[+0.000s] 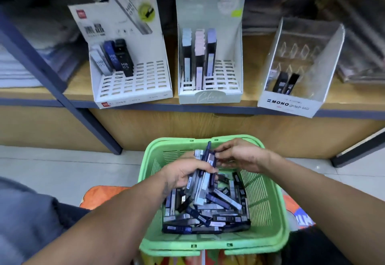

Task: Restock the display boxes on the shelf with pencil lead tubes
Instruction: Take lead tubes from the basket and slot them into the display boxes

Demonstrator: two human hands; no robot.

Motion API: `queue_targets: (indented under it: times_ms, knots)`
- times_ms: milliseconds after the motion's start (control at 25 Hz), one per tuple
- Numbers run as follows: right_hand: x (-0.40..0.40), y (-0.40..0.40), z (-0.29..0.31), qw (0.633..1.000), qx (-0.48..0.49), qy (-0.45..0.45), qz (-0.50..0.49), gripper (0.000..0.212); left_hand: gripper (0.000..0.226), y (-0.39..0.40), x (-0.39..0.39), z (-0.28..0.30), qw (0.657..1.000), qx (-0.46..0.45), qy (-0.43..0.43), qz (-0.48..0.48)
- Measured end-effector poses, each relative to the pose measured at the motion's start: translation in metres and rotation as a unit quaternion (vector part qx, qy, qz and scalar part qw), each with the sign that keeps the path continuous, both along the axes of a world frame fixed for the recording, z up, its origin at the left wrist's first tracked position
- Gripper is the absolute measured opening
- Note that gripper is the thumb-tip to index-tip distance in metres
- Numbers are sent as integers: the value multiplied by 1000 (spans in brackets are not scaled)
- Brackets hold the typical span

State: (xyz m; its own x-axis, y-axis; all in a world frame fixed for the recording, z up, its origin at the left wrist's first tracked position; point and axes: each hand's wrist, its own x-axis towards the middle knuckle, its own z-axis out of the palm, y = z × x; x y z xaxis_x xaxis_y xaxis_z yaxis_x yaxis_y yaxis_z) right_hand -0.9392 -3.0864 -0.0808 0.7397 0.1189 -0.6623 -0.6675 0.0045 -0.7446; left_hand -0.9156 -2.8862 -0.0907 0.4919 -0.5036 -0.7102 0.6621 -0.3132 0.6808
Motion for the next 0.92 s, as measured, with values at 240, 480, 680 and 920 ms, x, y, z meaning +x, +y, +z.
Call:
queue_targets:
  times_ms: [240, 480, 680, 920]
  knots:
    - [1, -4, 78, 997, -4, -78, 3, 16, 29, -2, 6, 78, 998, -55, -33, 12]
    - [-4, 14, 133, 988, 47, -144, -42, 15, 35, 17, 19, 139, 997, -21, -77, 2]
    - [7, 53, 156, 977, 51, -203, -26, 17, 12, 50, 36, 179, 996, -4, -92, -8]
    - [36, 92, 169, 950, 9, -311, 11, 34, 14, 87, 63, 204, 991, -6, -108, 76]
